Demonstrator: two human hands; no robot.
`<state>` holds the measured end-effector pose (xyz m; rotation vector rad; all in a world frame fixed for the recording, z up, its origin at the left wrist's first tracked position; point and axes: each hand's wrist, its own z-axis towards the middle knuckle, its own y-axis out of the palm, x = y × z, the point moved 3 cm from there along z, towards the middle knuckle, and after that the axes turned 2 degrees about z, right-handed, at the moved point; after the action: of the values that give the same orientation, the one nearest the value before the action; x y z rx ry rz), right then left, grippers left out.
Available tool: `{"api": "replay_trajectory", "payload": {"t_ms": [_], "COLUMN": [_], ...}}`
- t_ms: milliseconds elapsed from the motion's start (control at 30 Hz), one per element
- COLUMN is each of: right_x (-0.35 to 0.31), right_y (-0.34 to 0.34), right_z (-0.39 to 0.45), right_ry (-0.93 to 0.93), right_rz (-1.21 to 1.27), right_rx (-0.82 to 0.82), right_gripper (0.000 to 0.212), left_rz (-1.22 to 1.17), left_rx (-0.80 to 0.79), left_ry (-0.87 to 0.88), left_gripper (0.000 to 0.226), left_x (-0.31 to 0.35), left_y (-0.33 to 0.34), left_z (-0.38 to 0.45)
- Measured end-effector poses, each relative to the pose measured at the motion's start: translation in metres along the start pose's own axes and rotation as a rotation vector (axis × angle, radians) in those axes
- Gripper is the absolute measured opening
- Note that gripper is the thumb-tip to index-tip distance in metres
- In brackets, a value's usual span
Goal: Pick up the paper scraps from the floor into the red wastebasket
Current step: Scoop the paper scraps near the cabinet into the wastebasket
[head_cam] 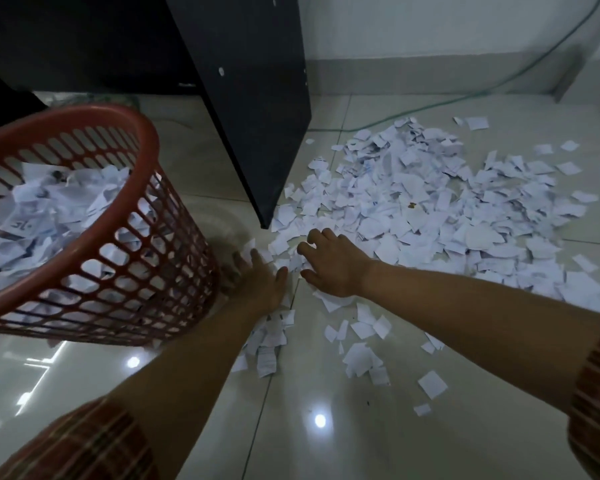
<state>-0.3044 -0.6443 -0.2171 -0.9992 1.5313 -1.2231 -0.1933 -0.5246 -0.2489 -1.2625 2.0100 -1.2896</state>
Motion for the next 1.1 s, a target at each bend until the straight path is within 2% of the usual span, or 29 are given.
{"api": "replay_trajectory", "payload": {"t_ms": [100,233,333,433,567,667,733,767,800,867,967,1100], "right_x": [0.004,0.009,0.012,0.015,0.017,0.017,0.019,0.019,0.02,0.021,0.023,0.026], "right_y": [0.003,0.004,0.008,0.012,0.013,0.01,0.007,0.005,0.004,0.003,0.001,-0.003], "right_z": [0.006,0.008,0.004,0.002,0.006,0.011,0.014,0.015,0.015,0.014,0.011,0.004], "right_ry": [0.022,0.044,0.043,0.029,0.034,0.047,0.053,0.056,0.063,0.076,0.095,0.108], "right_rz": [0.003,0.019,0.006,-0.01,-0.048,-0.079,-0.088,-0.091,-0.095,-0.107,-0.127,-0.128], "right_rx": [0.021,0.038,0.049,0.042,0.038,0.032,0.038,0.038,0.036,0.036,0.023,0.009], "right_gripper": [0.053,0.052,0.051,0.049,0.048,0.047,0.048,0.048,0.049,0.05,0.051,0.051], "left_rz": [-0.117,-0.152,-0.119,-0.108,-0.147,-0.239,-0.263,-0.256,-0.234,-0.165,-0.054,-0.144], "left_rx": [0.046,0.158,0.26,0.285,0.294,0.408,0.501,0.513,0.479,0.31,0.16,0.08], "left_ry": [-0.137,-0.13,0.045,0.215,0.397,0.591,0.622,0.614,0.597,0.543,0.568,0.728], "left_gripper": [0.088,0.094,0.091,0.083,0.064,0.056,0.047,0.051,0.061,0.079,0.085,0.084], "left_x": [0.004,0.011,0.01,0.008,0.0,-0.012,-0.017,-0.017,-0.016,-0.012,-0.003,0.004], "left_y": [0.022,0.042,0.047,0.043,0.03,0.016,0.008,0.005,0.003,0.008,0.021,0.035], "left_z": [0.006,0.011,0.012,0.016,0.024,0.026,0.029,0.031,0.033,0.038,0.035,0.017]}}
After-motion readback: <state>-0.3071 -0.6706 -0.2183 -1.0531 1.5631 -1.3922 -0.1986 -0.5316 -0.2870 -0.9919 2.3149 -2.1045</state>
